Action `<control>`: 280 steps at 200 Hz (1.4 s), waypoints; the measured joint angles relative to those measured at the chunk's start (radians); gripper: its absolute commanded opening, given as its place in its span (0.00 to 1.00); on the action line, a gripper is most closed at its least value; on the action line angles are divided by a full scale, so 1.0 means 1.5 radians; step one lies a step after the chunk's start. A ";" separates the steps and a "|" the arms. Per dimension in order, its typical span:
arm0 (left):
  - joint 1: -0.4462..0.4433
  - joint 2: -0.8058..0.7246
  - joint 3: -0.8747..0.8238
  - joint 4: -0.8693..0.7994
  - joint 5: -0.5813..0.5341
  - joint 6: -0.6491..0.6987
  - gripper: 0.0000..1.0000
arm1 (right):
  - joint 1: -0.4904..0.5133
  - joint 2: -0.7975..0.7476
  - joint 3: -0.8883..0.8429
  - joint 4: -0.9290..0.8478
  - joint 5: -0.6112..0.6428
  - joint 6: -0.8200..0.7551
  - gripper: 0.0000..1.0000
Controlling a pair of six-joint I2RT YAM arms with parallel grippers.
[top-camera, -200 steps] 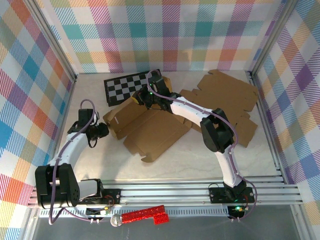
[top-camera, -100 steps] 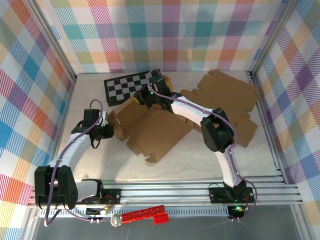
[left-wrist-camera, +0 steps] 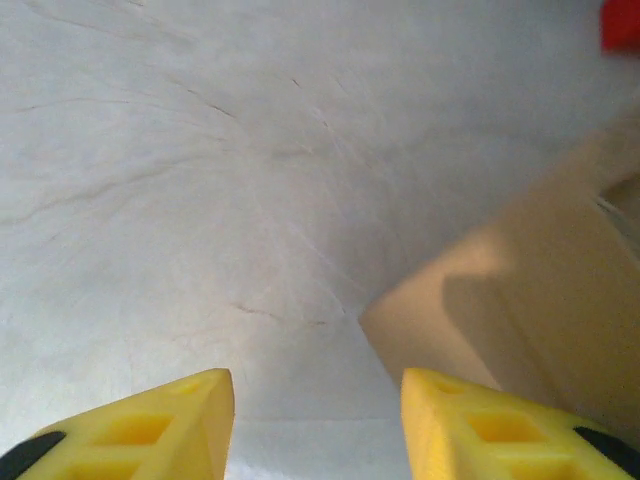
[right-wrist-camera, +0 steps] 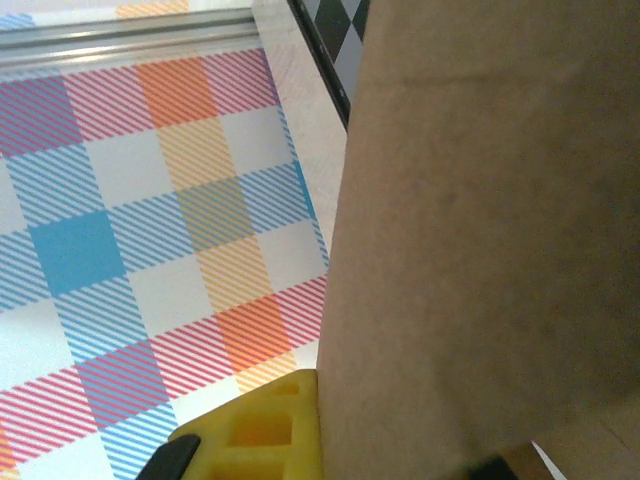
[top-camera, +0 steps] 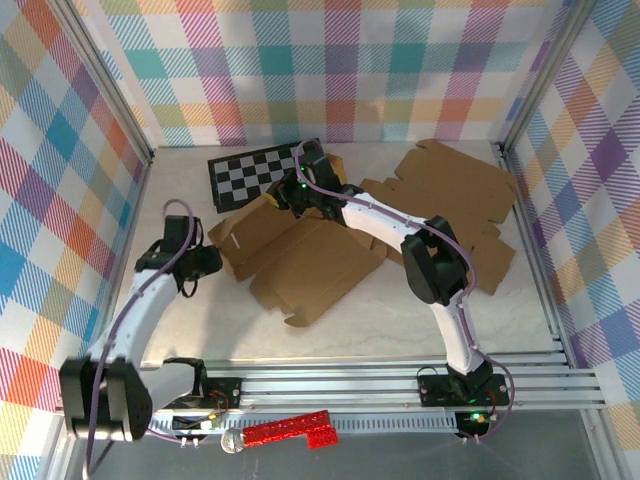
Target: Fold the paper box
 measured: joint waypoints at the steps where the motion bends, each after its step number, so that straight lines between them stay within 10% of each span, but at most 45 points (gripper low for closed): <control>1: 0.000 -0.009 0.000 -0.003 -0.001 -0.007 0.53 | 0.000 0.000 0.000 -0.001 0.001 0.001 0.00; 69: 0.161 -0.080 0.029 -0.084 0.048 -0.262 0.42 | 0.001 -0.121 0.038 -0.166 0.116 0.099 0.00; 132: 0.246 0.052 -0.175 0.241 0.264 -0.455 0.43 | 0.000 -0.167 0.104 -0.296 0.151 0.171 0.00; 280: 0.168 0.298 -0.182 0.783 0.481 -0.593 0.45 | -0.020 -0.168 0.110 -0.336 0.148 0.243 0.00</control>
